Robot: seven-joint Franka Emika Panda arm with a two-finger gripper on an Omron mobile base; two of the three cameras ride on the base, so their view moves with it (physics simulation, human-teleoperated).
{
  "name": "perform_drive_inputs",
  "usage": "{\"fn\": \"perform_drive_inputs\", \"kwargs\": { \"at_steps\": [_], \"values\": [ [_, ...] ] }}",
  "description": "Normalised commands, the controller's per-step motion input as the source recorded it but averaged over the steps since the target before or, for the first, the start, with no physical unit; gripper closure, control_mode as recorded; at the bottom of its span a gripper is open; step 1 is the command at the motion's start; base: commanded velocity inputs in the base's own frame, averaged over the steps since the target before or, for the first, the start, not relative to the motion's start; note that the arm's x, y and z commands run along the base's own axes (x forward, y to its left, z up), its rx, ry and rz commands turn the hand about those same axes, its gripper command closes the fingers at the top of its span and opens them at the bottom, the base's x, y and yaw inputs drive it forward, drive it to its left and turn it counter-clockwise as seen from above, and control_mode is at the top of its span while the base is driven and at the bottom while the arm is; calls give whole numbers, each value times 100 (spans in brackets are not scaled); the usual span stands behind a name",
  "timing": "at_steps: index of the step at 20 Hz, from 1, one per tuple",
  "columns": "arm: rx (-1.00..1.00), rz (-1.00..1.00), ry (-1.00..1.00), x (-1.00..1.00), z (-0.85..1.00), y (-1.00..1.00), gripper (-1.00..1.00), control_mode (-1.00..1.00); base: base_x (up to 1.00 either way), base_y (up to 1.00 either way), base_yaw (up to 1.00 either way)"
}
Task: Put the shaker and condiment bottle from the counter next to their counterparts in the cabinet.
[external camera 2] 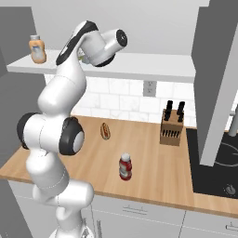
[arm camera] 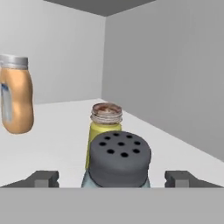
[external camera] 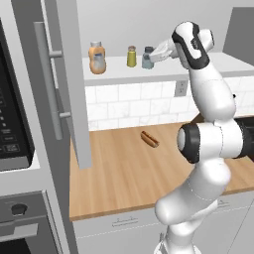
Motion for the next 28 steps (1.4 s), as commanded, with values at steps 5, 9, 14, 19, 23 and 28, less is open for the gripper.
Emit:
{"fn": "perform_drive_inputs", "kwargs": {
  "at_steps": [5, 9, 14, 19, 23, 28],
  "values": [
    [0, 1, -13, -51, 2, 5, -100, -100, 0, 0, 0],
    [0, 0, -18, -74, 11, 0, -100, -100, 0, 0, 0],
    [0, -5, -19, -75, 8, 0, -100, -100, 0, 0, 0],
    [0, -29, -21, -65, 14, 0, -100, -100, 0, 0, 0],
    [0, -43, -21, -75, 4, 0, -100, -100, 0, 0, 0],
    [0, -53, -20, -86, 0, -3, -100, -100, 0, 0, 0]
  ]
}}
